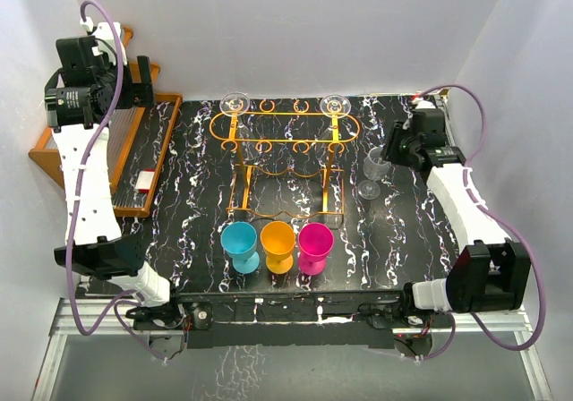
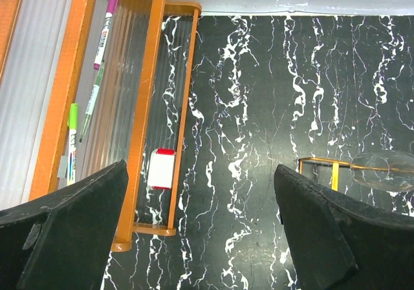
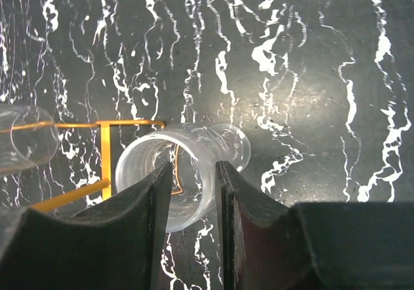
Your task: Place the wine glass upside down on the wine glass rack
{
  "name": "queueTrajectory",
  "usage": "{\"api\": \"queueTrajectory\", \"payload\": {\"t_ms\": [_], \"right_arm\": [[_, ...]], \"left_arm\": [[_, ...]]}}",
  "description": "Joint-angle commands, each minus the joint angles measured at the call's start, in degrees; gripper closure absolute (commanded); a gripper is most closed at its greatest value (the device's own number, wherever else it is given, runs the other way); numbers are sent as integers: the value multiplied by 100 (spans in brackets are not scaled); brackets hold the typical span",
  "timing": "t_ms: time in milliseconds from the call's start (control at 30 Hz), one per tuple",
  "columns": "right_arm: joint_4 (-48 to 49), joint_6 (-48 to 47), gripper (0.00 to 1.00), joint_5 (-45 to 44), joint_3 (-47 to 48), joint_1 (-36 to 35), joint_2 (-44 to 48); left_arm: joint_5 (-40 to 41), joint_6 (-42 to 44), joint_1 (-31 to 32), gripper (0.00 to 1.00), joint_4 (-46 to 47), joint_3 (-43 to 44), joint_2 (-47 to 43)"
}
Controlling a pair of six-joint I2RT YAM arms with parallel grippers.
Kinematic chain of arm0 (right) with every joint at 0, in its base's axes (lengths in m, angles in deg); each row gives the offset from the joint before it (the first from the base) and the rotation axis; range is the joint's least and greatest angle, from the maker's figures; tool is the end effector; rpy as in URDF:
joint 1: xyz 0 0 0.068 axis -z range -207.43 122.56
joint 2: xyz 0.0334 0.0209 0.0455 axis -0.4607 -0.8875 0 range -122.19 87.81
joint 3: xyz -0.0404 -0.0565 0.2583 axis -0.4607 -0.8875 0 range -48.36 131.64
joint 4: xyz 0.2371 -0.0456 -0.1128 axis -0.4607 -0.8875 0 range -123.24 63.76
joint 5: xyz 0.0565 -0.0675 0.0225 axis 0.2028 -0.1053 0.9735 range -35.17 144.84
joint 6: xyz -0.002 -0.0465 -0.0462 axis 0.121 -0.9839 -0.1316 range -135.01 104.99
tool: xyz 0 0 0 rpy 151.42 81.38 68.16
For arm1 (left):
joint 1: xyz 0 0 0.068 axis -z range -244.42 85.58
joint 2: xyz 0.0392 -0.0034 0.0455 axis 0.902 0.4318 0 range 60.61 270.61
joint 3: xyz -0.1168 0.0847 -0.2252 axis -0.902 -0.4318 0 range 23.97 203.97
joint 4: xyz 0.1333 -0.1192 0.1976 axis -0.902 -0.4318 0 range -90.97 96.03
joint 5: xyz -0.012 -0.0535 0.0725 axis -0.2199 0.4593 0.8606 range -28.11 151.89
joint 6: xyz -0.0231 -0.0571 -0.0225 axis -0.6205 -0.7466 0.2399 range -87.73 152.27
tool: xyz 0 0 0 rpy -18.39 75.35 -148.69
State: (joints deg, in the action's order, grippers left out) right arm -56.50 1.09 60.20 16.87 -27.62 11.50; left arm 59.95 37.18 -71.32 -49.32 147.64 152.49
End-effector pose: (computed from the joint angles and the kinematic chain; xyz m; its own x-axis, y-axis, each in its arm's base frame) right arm 0.3102 0.0059 0.2926 -0.6550 0.2740 -0.7042 0.1126 0.9569 0.2676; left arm 0.3226 0.0372 0.5045 -0.4029 0.0373 -0.9145 -0.0551 0.9964 0.0649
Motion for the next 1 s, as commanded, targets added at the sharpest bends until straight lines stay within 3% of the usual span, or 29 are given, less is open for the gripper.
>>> {"api": "queueTrajectory", "payload": {"t_ms": [0,333,433,533,667,967], "right_arm": [[-5,-234,64,-707,259,-375,-24],[-245,-420,68,-1307,449,-633,-360],[-412,-495,76,-1457,507,-688,-442],[-572,-530,91,-1534,565,-696,-457],[-821,-435,92,-1685,905,-701,-234],[-547,-512,92,-3194,2233,-743,858]], "left_arm": [[148,11,22,6,-19,-95,-401],[53,11,16,5,-1,-109,-416],[-22,14,15,5,-31,-147,-413],[-126,14,17,5,-65,-158,-415],[-309,62,36,5,-139,4,-356],[-2240,82,80,5,-488,1255,83]]}}
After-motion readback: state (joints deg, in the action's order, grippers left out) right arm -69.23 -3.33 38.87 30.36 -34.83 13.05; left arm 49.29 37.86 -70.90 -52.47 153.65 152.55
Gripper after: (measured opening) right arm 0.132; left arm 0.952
